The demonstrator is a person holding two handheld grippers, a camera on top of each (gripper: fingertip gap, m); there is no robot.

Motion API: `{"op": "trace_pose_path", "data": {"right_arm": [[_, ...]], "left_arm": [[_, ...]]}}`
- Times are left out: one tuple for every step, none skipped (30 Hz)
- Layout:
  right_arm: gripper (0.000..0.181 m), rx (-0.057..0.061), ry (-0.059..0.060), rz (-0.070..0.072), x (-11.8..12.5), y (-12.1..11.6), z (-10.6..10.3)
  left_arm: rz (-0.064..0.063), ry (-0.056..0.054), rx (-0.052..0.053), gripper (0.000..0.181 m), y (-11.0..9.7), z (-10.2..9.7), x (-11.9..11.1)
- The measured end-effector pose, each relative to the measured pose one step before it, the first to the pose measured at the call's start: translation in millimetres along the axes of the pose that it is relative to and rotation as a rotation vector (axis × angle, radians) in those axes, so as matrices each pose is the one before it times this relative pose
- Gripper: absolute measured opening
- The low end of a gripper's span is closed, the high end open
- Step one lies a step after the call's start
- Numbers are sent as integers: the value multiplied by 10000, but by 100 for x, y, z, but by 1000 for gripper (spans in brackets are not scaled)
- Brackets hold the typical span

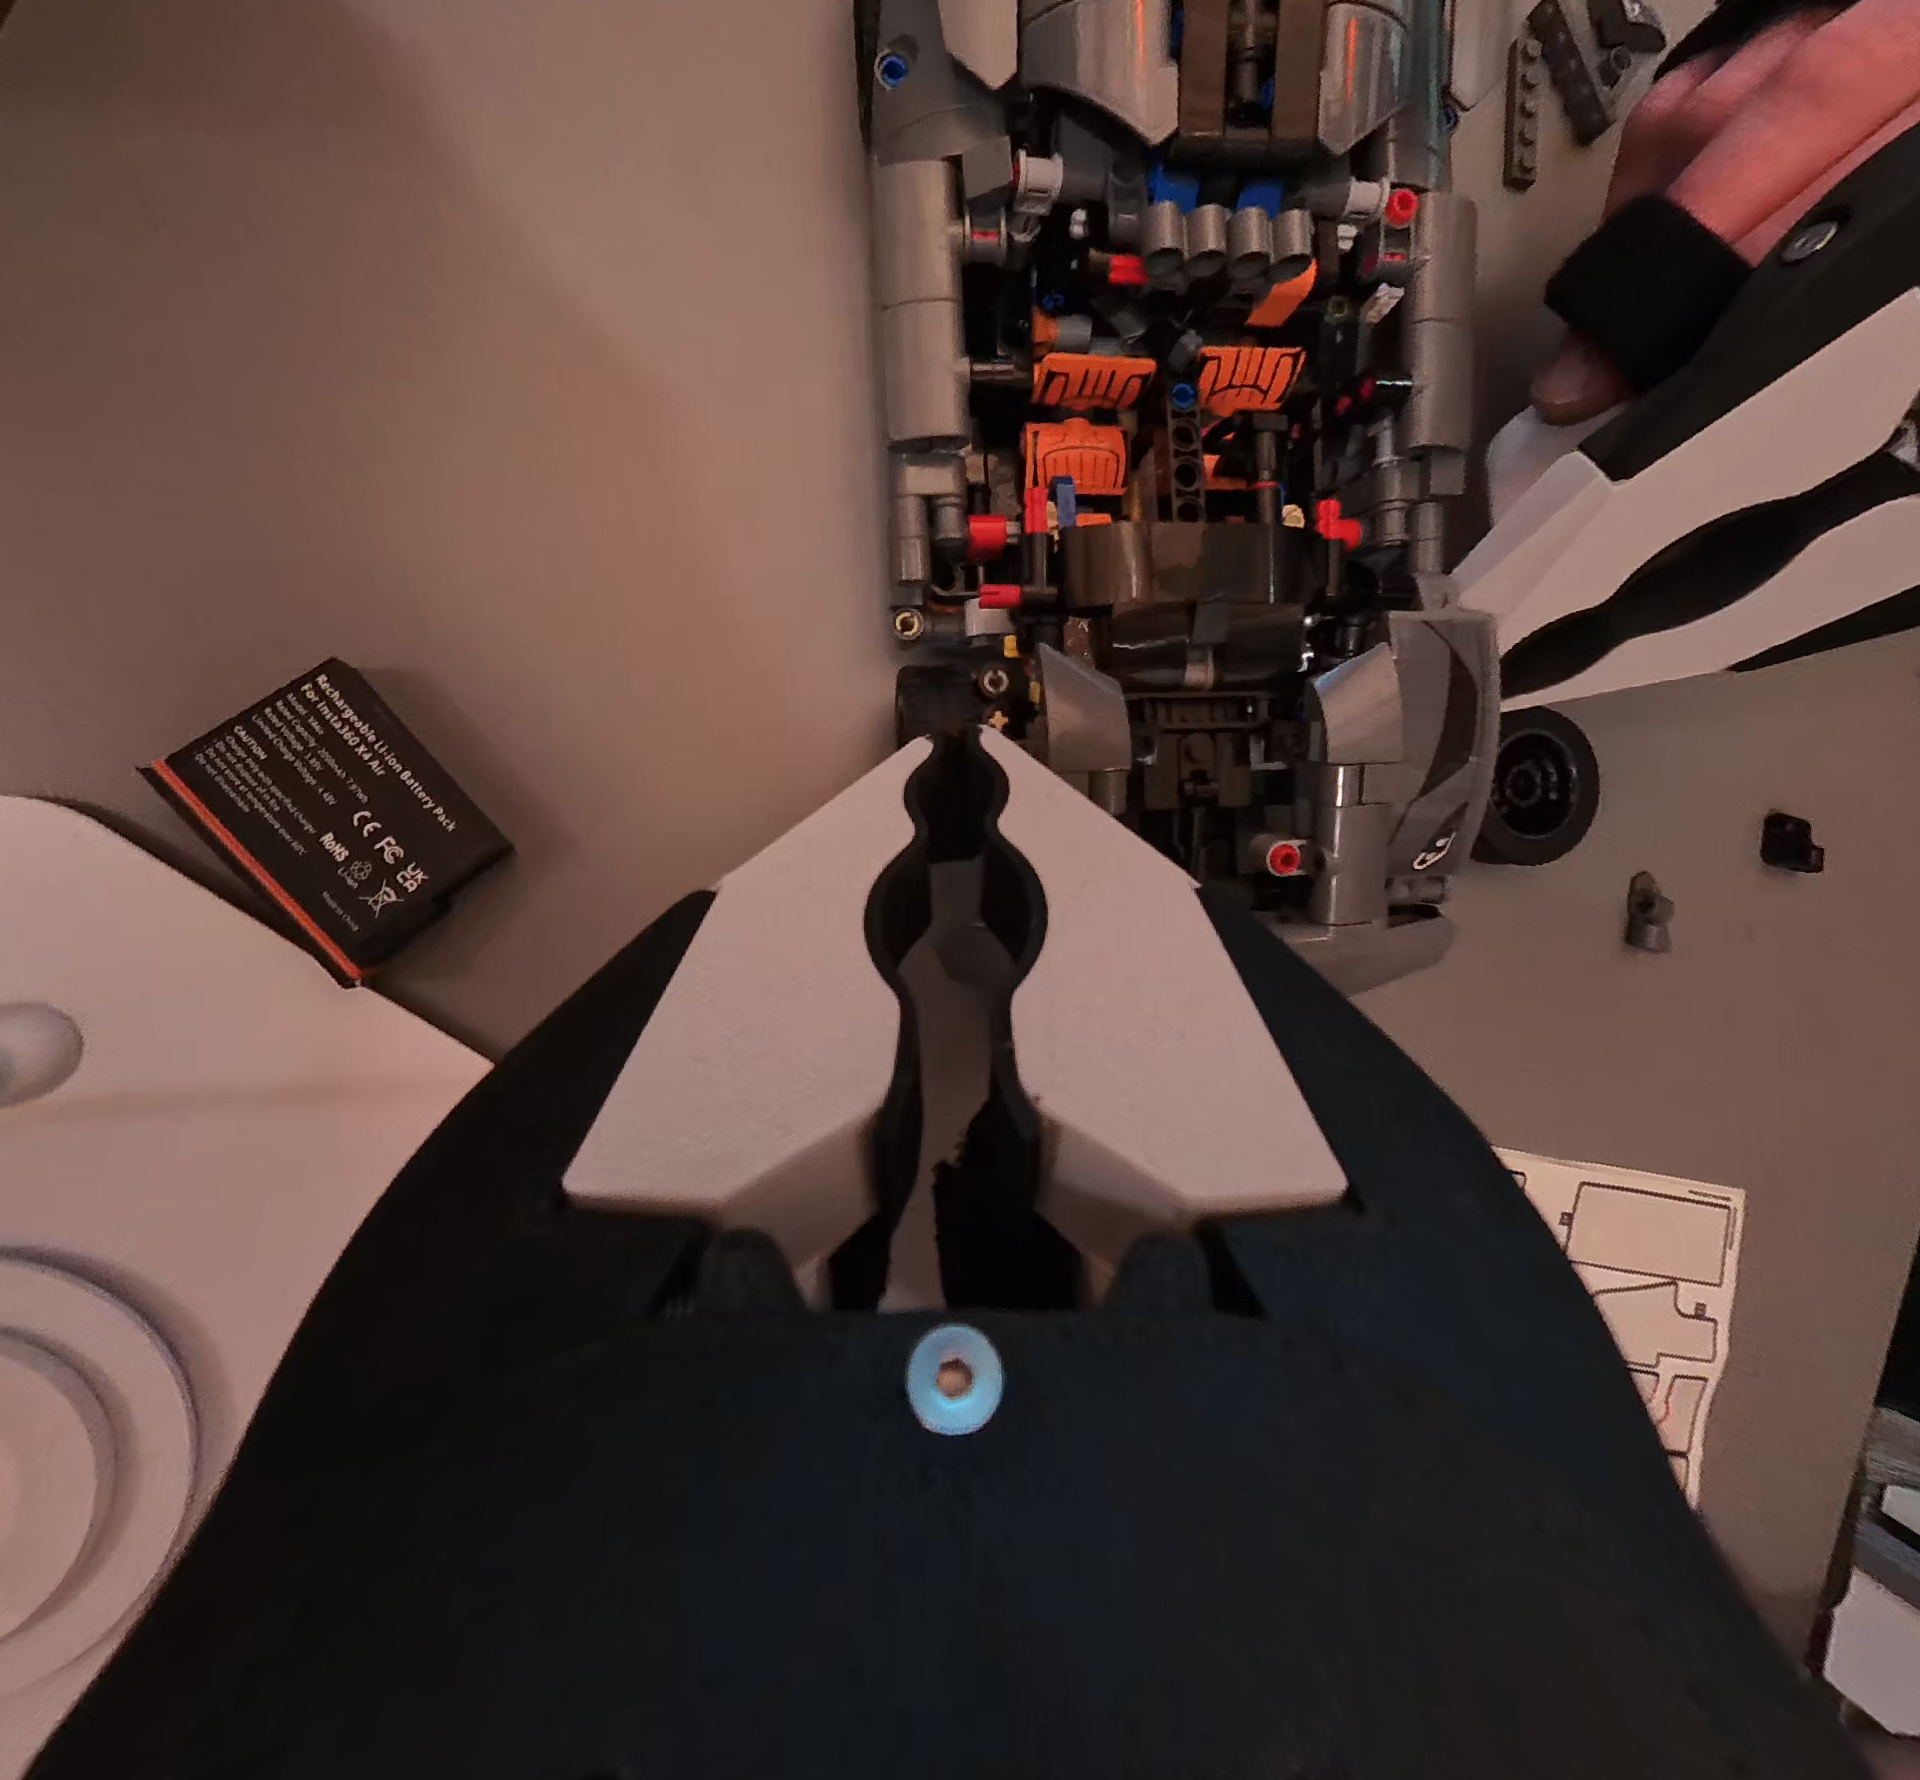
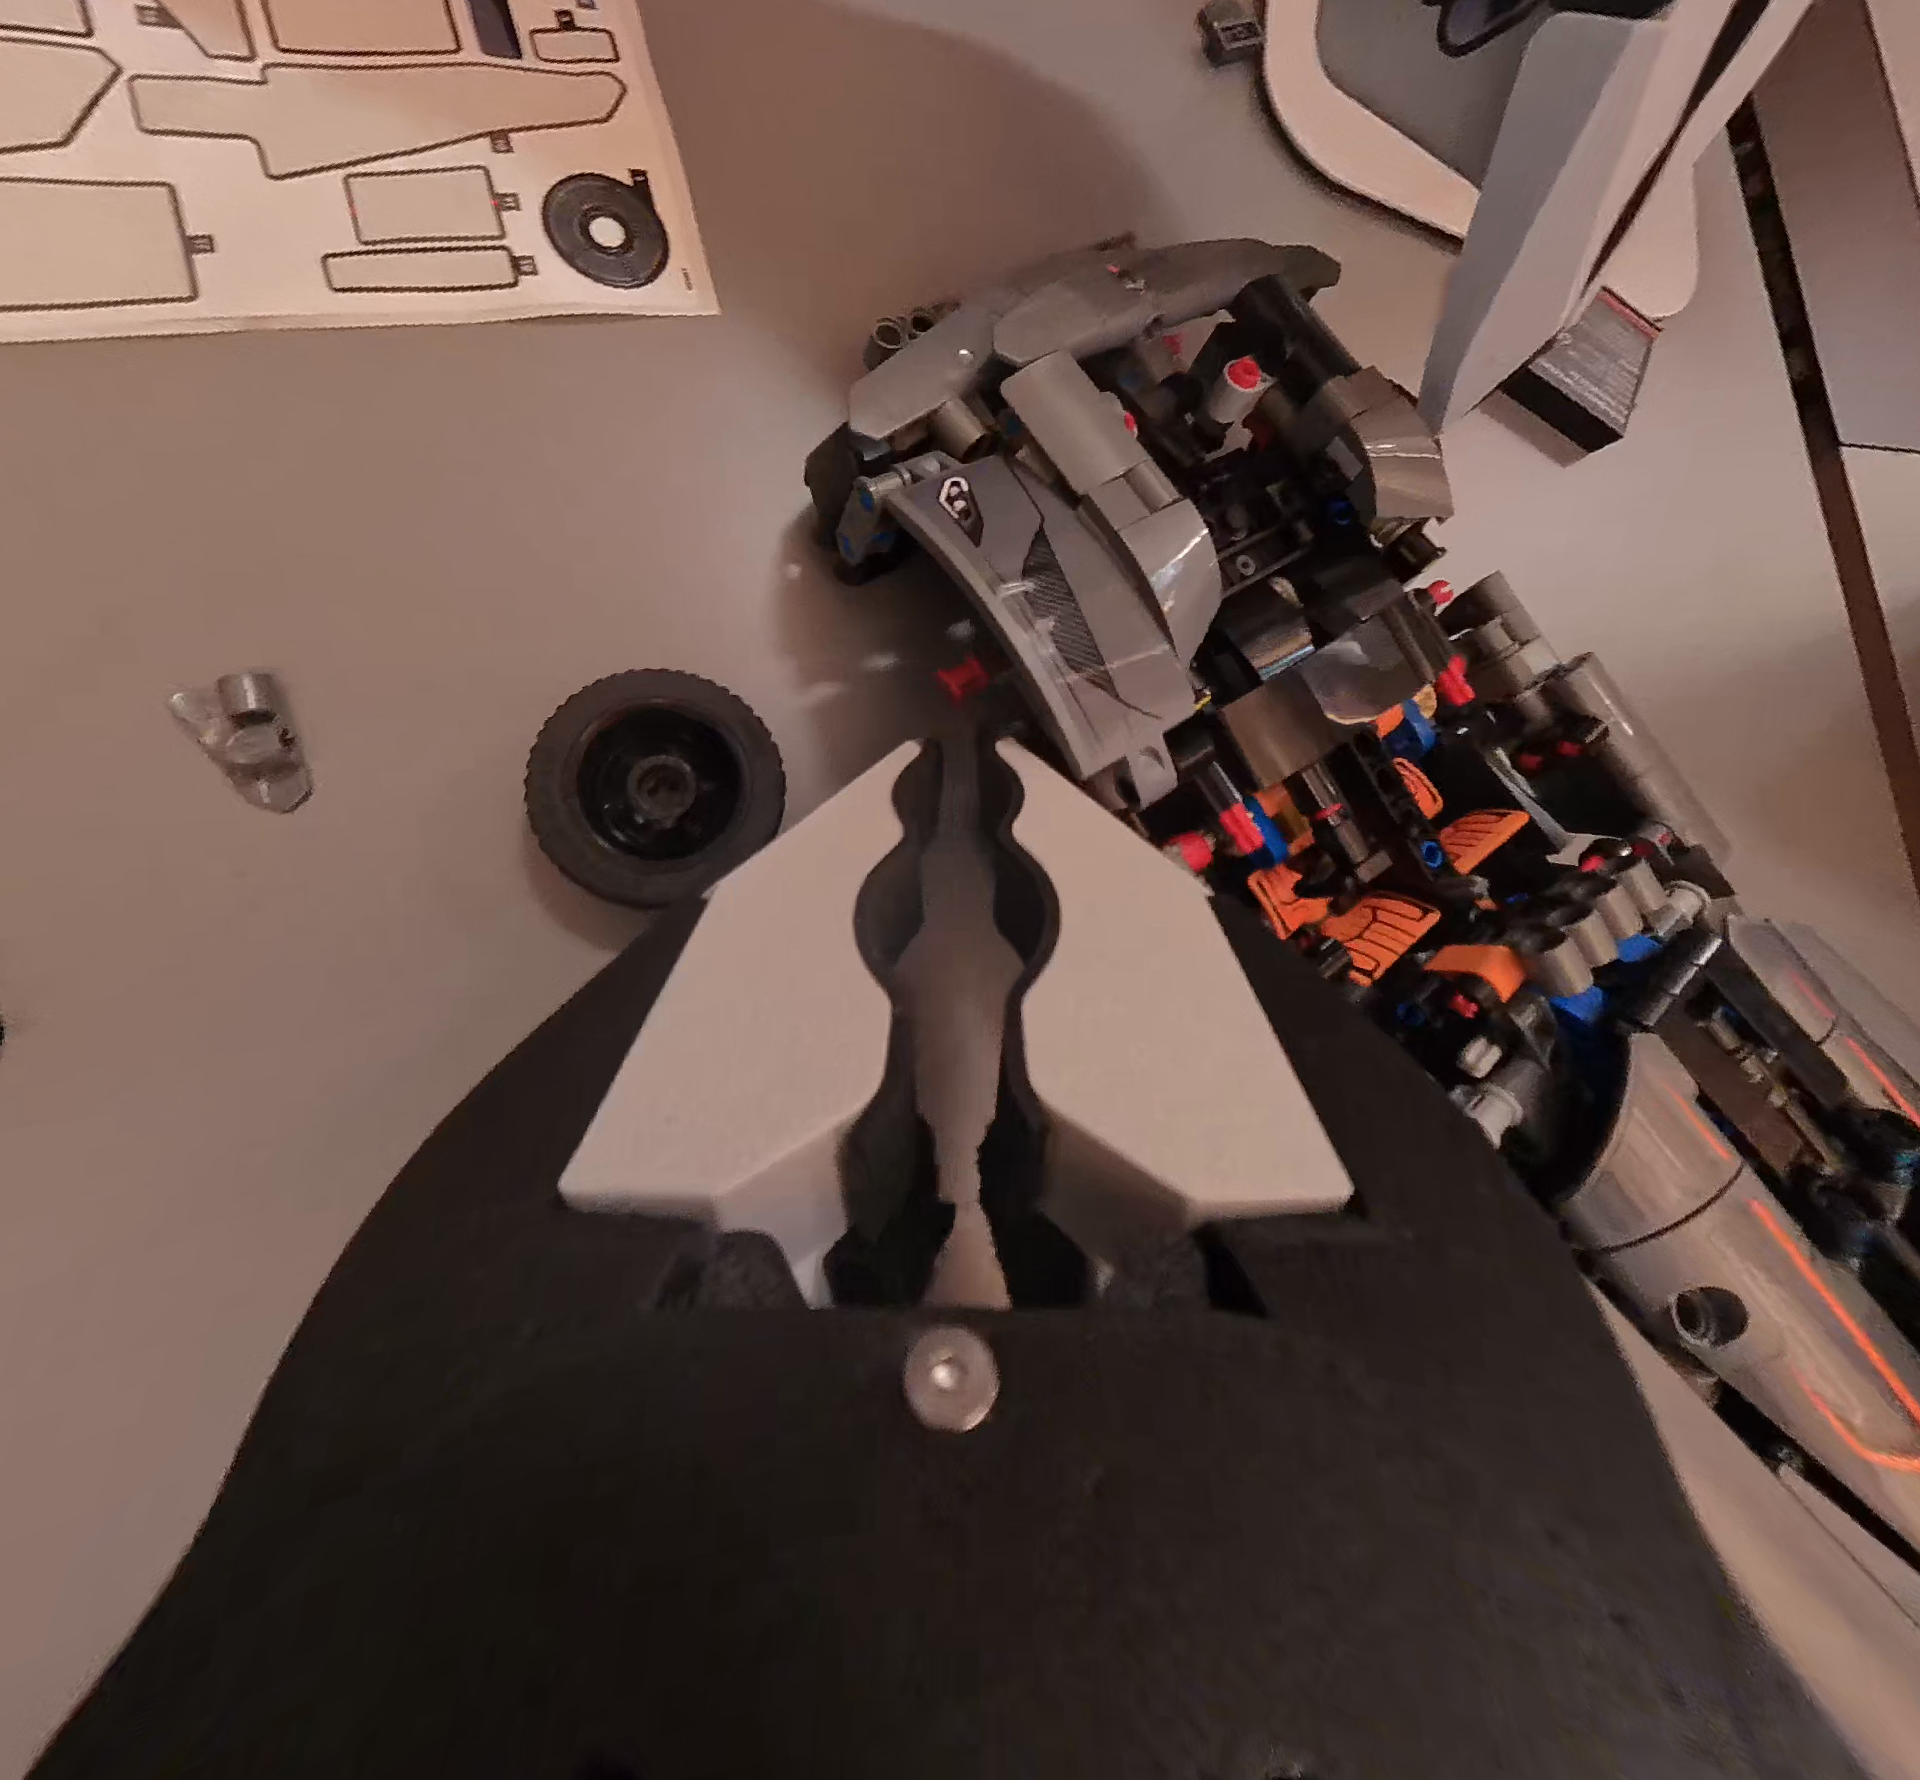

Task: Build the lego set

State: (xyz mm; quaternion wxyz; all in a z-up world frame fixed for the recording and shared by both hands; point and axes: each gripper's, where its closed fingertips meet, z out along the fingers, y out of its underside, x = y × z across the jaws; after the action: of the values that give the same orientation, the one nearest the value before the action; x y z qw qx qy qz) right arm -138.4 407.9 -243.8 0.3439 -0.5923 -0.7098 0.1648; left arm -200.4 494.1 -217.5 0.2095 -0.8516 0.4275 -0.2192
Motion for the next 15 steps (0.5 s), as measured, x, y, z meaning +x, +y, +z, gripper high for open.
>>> {"op": "trace_pose_path", "data": {"right_arm": [[7, -9, -136, -85, -197, 49, -95], [9, -34, -27, -123, -74, 52, -49], [9, -13, 63, -130, 58, -1, -72], [10, 81, 15, -104, -29, -146, -94], [10, 128, -9, -37, -34, -192, -48], [10, 89, 15, -12, 3, -74, 4], [10, 37, 10, -33, 3, 41, 54], [8, 57, 10, 15, 14, 21, 38], [3, 132, 24, 107, 100, -99, -26], [3, 195, -133, 153, -72, -223, -82], [0, 108, -125, 138, -60, -177, -167], [0, 93, 16, 44, 54, -206, -176], [0, 117, 17, -39, -78, -236, -63], [4, -58, 29, -132, -128, 25, 75], [4, -204, 192, -311, 48, 205, 18]], "left_arm": [[-23, -191, -41, 4, 3, -16, -236], [-31, -222, -141, 5, 156, 16, -307], [31, -49, -66, 6, 100, 18, 19], [15, 19, 12, 7, -20, -10, 100], [-44, 0, 0, 8, 2, -27, 23], [-40, -16, -28, 9, 50, -6, -12], [-38, 0, -14, 9, 73, -12, 1], [-58, 31, -7, 9, 94, 1, 14], [-47, 54, 27, 9, 35, 8, 42], [-42, 28, 40, 9, 7, -6, -22], [-48, 41, 29, 9, 2, 14, 21], [-34, 27, 28, 10, -21, 21, 12], [-7, 19, 25, 10, -19, 39, 12], [-21, 33, 12, 11, -7, 42, 23], [-13, 26, 14, 12, -9, 30, 4]]}}
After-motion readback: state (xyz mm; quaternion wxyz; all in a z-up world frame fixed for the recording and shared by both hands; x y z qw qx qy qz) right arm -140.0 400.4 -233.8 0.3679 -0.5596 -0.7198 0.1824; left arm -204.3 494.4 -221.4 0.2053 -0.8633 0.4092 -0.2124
